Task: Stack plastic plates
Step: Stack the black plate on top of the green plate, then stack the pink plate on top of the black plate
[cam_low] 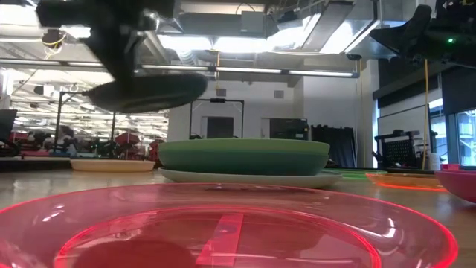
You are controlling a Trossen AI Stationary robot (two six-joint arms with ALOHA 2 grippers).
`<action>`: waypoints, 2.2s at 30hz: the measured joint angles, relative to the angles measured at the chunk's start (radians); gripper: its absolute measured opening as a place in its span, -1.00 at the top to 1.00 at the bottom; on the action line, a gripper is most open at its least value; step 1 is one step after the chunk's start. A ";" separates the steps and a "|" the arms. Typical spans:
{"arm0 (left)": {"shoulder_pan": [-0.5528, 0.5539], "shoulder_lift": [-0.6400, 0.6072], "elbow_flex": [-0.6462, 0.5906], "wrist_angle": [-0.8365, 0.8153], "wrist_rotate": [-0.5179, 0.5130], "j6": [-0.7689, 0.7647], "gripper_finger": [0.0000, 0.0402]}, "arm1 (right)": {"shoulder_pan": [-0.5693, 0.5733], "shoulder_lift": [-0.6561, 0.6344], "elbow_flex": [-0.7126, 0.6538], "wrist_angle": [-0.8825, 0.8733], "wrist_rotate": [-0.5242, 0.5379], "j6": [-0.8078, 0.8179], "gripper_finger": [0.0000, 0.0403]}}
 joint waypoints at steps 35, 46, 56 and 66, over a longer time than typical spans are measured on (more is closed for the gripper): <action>0.152 0.001 -0.236 0.818 0.254 0.502 0.96 | 0.000 0.000 0.000 0.000 0.000 -0.001 0.99; 0.167 0.001 -0.236 0.851 0.254 0.498 0.82 | 0.000 0.000 0.000 0.000 0.000 -0.001 0.99; 0.182 0.001 -0.236 0.879 0.286 0.499 0.49 | 0.000 0.000 0.000 0.000 0.000 -0.002 0.99; 0.148 -0.049 -0.189 0.767 0.284 0.440 0.49 | 0.000 0.000 0.000 -0.001 0.000 -0.003 0.99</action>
